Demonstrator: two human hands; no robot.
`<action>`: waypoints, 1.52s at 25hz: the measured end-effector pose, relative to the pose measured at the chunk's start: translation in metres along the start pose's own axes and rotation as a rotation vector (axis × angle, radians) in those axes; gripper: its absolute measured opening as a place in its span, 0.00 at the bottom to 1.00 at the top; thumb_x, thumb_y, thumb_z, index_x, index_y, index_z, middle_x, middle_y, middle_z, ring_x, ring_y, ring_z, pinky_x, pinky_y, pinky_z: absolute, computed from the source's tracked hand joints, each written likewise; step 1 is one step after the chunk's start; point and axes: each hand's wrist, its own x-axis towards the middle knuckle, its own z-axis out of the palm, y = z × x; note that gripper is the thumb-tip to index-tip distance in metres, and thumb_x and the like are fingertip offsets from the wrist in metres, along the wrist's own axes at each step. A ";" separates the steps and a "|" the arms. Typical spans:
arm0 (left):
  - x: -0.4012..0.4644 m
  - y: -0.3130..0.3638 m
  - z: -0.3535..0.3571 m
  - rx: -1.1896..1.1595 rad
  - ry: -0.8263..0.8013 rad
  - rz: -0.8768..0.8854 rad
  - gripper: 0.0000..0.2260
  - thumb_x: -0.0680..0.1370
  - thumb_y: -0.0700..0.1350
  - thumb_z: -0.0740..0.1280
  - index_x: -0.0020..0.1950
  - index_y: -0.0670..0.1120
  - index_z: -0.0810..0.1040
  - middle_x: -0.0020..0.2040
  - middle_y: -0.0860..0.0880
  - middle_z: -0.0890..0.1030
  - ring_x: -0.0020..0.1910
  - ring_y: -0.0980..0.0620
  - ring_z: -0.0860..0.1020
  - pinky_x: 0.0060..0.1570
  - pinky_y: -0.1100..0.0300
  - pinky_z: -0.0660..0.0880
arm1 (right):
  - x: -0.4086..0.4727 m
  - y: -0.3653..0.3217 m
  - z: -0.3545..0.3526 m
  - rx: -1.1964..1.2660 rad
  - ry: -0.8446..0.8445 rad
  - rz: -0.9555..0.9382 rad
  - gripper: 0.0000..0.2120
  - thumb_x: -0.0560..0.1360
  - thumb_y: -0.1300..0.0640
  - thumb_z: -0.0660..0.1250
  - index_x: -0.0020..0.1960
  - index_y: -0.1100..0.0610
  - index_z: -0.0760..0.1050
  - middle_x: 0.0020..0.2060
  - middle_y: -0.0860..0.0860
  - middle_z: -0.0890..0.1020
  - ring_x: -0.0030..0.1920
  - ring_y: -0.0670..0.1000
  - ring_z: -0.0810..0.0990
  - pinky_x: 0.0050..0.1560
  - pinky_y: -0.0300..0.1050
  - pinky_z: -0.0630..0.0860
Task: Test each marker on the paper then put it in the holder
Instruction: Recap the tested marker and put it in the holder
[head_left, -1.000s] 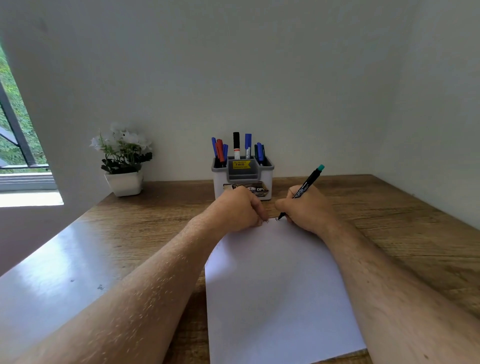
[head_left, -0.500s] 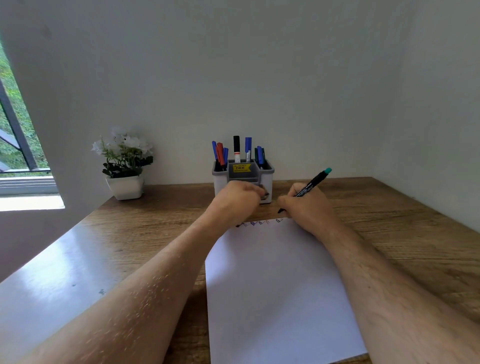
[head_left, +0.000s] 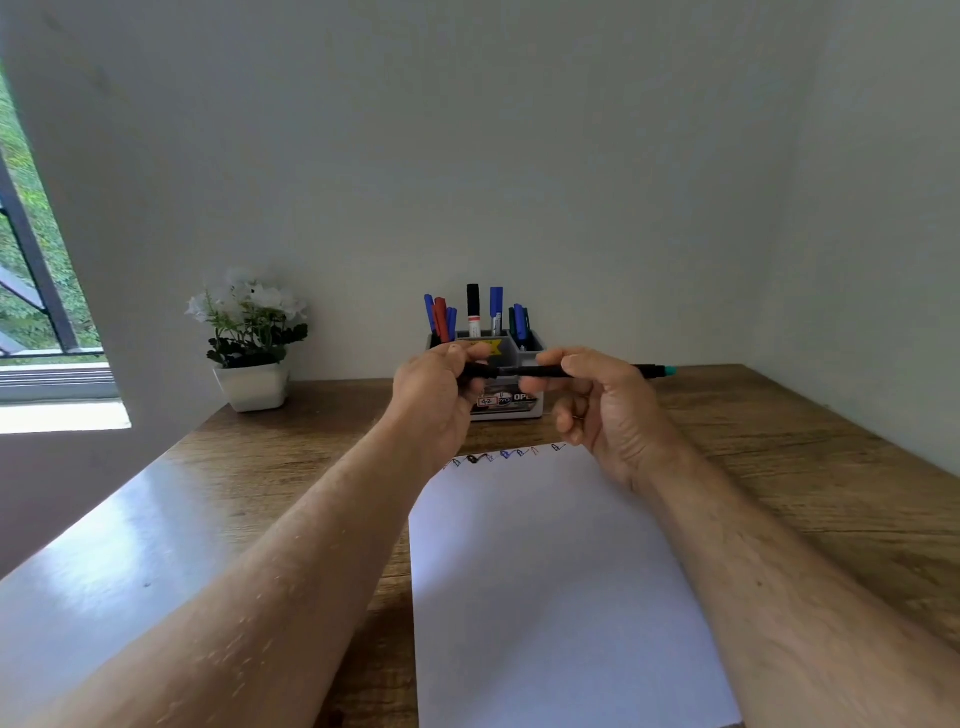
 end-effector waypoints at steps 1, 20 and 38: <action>0.000 0.000 -0.001 -0.023 -0.005 -0.003 0.09 0.83 0.39 0.58 0.56 0.38 0.77 0.55 0.40 0.82 0.41 0.52 0.77 0.39 0.62 0.75 | 0.000 0.000 0.000 0.003 -0.002 0.000 0.09 0.79 0.59 0.59 0.48 0.58 0.79 0.42 0.58 0.87 0.23 0.47 0.73 0.22 0.36 0.68; 0.010 -0.003 -0.010 -0.061 0.061 0.068 0.21 0.72 0.39 0.74 0.63 0.37 0.76 0.53 0.39 0.84 0.40 0.50 0.84 0.36 0.63 0.82 | 0.002 0.002 0.008 0.019 0.033 -0.005 0.08 0.79 0.61 0.63 0.53 0.57 0.81 0.45 0.58 0.87 0.26 0.50 0.82 0.22 0.36 0.71; 0.012 -0.010 -0.012 -0.062 0.117 0.178 0.07 0.72 0.36 0.74 0.47 0.43 0.78 0.53 0.41 0.84 0.50 0.45 0.85 0.47 0.57 0.82 | 0.004 0.008 0.012 -0.223 0.131 -0.049 0.08 0.77 0.56 0.70 0.48 0.61 0.81 0.35 0.56 0.86 0.24 0.48 0.80 0.22 0.38 0.74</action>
